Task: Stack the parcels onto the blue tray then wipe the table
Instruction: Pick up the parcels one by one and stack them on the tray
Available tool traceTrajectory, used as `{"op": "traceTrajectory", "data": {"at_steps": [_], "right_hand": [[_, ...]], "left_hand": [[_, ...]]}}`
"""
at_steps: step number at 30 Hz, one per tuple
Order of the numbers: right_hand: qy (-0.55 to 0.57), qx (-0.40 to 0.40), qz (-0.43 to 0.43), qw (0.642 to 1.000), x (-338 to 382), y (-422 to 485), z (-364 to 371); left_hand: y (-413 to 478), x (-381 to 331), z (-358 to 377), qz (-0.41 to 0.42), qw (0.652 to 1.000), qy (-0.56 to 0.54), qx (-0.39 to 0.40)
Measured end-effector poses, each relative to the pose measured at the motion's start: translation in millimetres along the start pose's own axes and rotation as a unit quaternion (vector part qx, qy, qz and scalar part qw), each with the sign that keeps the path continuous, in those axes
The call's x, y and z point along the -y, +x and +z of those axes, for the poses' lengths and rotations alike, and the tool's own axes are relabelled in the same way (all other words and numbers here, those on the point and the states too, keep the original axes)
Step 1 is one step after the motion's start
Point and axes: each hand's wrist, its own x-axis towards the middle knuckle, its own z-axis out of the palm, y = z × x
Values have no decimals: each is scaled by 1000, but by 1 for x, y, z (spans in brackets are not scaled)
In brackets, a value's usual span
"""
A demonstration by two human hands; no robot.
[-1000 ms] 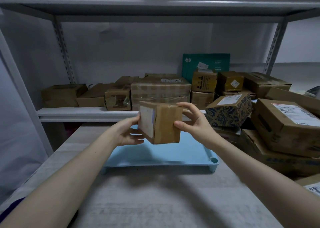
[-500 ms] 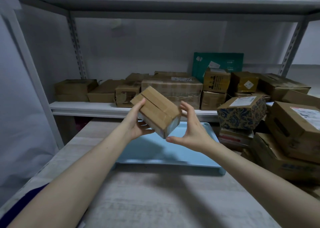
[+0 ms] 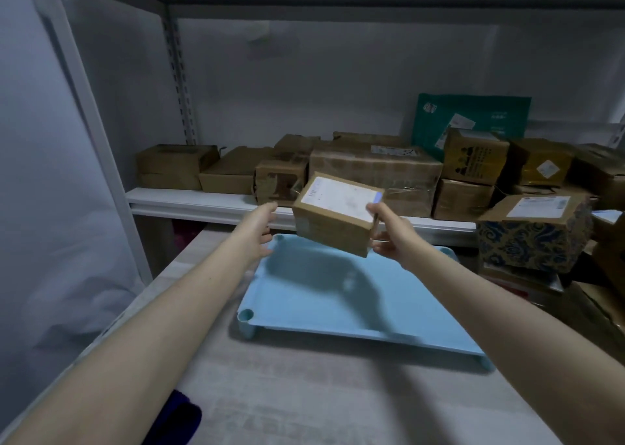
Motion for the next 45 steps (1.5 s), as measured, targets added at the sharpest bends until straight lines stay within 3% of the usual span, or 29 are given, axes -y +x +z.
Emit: {"op": "traceTrajectory", "data": {"at_steps": [6, 17, 26, 30, 33, 39, 43, 45], "right_hand": [[-41, 41, 91, 994, -14, 27, 26], [-39, 50, 113, 992, -33, 56, 52], [-97, 4, 39, 995, -39, 54, 45], [-126, -45, -55, 989, -34, 47, 22], [-135, -82, -105, 982, -28, 34, -5], [-253, -170, -193, 933, -16, -2, -72], [-379, -239, -245, 860, -5, -38, -115], [-453, -283, -267, 802, -1, -59, -138]], "left_hand": [[21, 13, -5, 13, 998, 40, -40], [46, 27, 7, 47, 990, 129, -42], [54, 35, 12, 69, 971, 215, -73], [44, 31, 24, 142, 924, 321, -151], [28, 27, 49, 205, 909, 337, -135], [-13, 30, 116, 255, 917, 307, -17], [-38, 38, 157, 257, 920, 293, 42], [-51, 43, 179, 253, 921, 288, 69]]}}
